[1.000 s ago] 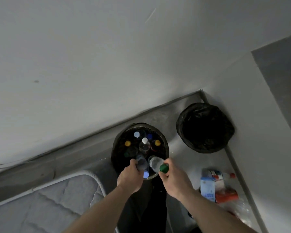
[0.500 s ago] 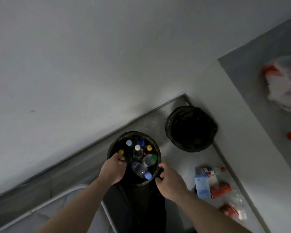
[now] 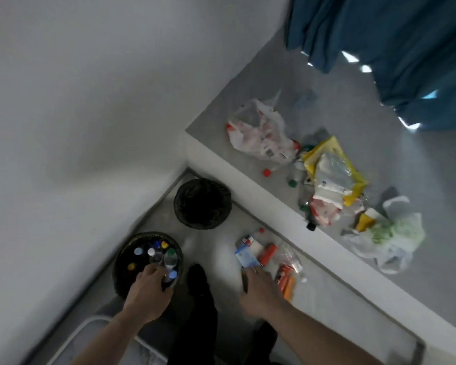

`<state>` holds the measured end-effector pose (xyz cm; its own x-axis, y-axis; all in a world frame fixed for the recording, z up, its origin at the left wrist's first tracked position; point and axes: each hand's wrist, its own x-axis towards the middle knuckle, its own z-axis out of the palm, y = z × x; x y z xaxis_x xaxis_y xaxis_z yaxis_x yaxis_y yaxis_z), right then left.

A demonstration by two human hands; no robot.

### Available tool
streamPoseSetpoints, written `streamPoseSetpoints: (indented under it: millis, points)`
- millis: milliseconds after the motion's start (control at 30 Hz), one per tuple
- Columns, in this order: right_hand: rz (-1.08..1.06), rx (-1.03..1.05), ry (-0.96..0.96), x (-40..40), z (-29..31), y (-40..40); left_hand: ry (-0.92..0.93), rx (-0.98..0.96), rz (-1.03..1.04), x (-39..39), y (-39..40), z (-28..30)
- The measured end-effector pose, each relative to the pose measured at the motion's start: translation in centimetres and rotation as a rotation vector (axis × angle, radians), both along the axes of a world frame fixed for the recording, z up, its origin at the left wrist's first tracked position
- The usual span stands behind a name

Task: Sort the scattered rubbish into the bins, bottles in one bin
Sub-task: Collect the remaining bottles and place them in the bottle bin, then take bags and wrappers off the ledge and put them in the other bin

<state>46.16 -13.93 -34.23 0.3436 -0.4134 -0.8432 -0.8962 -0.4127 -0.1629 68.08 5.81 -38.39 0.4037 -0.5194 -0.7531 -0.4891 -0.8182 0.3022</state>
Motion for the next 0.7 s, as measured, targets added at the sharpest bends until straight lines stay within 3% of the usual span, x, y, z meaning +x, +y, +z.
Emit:
streamPoseSetpoints:
  millis: [333,700]
  points:
    - [-0.327,-0.087,-0.069,-19.4,9.7,0.5,-0.112,-0.025,-0.353,-10.5,-6.6,13.3]
    - [-0.495,-0.177,-0.167,-36.2,14.5,0.9,-0.138,-0.169,-0.410,-26.9,-11.7,20.4]
